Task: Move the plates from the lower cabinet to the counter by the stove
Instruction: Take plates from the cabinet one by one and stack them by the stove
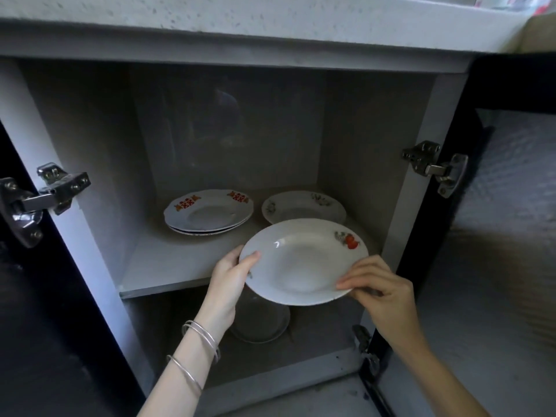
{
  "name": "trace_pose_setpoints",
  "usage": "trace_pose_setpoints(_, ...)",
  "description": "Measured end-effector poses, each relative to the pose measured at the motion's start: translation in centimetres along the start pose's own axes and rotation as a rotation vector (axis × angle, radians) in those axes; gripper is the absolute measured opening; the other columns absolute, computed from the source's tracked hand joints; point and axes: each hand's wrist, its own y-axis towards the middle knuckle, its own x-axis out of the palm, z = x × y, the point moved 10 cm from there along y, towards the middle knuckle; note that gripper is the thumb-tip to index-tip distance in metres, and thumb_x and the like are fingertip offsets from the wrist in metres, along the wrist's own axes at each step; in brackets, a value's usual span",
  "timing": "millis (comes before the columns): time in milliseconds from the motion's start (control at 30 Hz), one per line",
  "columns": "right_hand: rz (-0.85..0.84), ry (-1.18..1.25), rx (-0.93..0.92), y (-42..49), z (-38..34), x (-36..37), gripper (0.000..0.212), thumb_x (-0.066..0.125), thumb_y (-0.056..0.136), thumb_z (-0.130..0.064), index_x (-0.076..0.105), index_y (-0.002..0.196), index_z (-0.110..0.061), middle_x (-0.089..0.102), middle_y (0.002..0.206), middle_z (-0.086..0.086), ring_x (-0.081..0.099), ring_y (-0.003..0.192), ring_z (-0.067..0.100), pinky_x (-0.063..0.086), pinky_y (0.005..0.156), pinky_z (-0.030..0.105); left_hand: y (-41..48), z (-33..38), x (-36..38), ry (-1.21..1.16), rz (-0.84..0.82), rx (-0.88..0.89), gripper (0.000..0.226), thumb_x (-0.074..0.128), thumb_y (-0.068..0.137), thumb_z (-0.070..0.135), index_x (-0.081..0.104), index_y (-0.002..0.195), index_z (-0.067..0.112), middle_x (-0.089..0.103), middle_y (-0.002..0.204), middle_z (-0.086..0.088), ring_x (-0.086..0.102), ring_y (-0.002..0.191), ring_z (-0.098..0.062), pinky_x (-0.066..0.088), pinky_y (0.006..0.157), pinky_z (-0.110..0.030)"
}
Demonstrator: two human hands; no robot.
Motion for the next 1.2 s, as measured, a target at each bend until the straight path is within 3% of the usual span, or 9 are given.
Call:
trace_pose_setpoints(167,-0.246,-0.072,0.086,-2.4,1.3,1.3,0.017,0.071,0.074,-0.041,0.074,0.087,-0.031,0.068,0.101,-0.014,0.053,0.107,0.011,0.042,0.094,0.023,-1.8,-0.3,-1.5,-0.045,0.12,0.017,0.041,0.054,0.085,-0.011,0.058,0.107,0.022,0.067,0.104,0.003,0.062,0.1,-0.018,0.049,0.092,-0.04)
trace_pose_setpoints(267,-0.373,-0.107,0.195,-4.2,2.5,1.4,0.041,0.072,0.064,-0.057,0.07,0.101,-0.04,0.045,0.139,-0.015,0.028,0.136,0.011,0.021,0.112,0.02,-2.6,0.1,-1.3,-0.055,0.111,0.057,0.044,0.053,0.085,-0.013,0.058,0.107,0.026,0.066,0.096,0.012,0.062,0.093,-0.009,0.052,0.082,-0.034)
trace_pose_setpoints(367,-0.305,-0.092,0.382,-4.0,3.0,0.4,0.076,0.066,0.06,-0.071,0.042,0.13,-0.052,0.021,0.152,-0.016,0.017,0.141,0.007,0.017,0.114,0.024,-2.8,-0.1,-1.7,-0.049,0.12,0.057,0.044,0.053,0.086,-0.013,0.059,0.106,0.026,0.067,0.092,0.014,0.063,0.089,-0.006,0.053,0.075,-0.028)
trace_pose_setpoints(433,-0.222,0.035,0.634,-3.8,4.2,0.3,0.09,0.069,0.063,-0.064,0.021,0.139,-0.048,0.035,0.142,-0.018,0.033,0.133,0.003,0.033,0.106,0.023,-2.9,-0.3,-1.8,-0.064,0.117,0.029,0.044,0.052,0.086,-0.013,0.062,0.1,0.027,0.07,0.092,0.011,0.065,0.09,-0.011,0.054,0.076,-0.03)
trace_pose_setpoints(500,-0.138,0.15,0.789,-3.8,5.1,0.5,0.089,0.072,0.076,-0.03,0.017,0.145,-0.03,0.056,0.115,-0.02,0.056,0.107,-0.004,0.047,0.085,0.012,-2.9,-0.1,-1.9,-0.06,0.115,0.012,0.044,0.053,0.085,-0.012,0.061,0.097,0.029,0.071,0.098,0.006,0.066,0.094,-0.015,0.054,0.076,-0.033)
trace_pose_setpoints(633,-0.052,0.078,0.823,-2.7,3.2,-0.3,0.056,0.068,0.079,0.001,0.051,0.129,-0.019,0.066,0.098,-0.017,0.064,0.089,-0.004,0.051,0.075,0.012,-4.2,2.9,-1.8,-0.009,0.08,0.002,0.045,0.053,0.083,-0.014,0.063,0.098,0.027,0.073,0.093,0.008,0.068,0.089,-0.012,0.055,0.073,-0.03)
trace_pose_setpoints(767,0.014,0.076,0.984,-2.5,-1.1,-1.4,0.049,0.068,0.077,0.005,0.057,0.119,-0.019,0.067,0.092,-0.016,0.064,0.077,-0.009,0.052,0.068,0.012,-7.1,7.1,-2.1,0.1,0.098,-0.056,0.048,0.053,0.075,-0.015,0.068,0.094,0.026,0.074,0.087,0.01,0.067,0.081,-0.008,0.052,0.063,-0.022)
trace_pose_setpoints(933,0.005,0.071,1.108,0.4,-9.2,-4.4,0.044,0.067,0.079,-0.003,0.055,0.113,-0.028,0.067,0.1,-0.012,0.064,0.09,0.002,0.056,0.07,0.018,-12.1,13.1,-3.0,0.281,0.182,-0.156,0.041,0.061,0.06,0.019,0.068,0.1,0.025,0.071,0.091,0.016,0.066,0.091,-0.02,0.054,0.081,-0.047)
trace_pose_setpoints(1200,0.073,0.044,1.22,6.8,-23.4,-11.5,0.04,0.069,0.078,-0.002,0.06,0.102,-0.032,0.067,0.097,-0.016,0.062,0.086,-0.005,0.054,0.065,0.016,-17.5,28.2,-0.3,0.406,-0.02,-0.189,0.044,0.072,0.076,0.0,0.055,0.098,0.034,0.068,0.097,0.01,0.066,0.083,-0.005,0.054,0.066,-0.027)
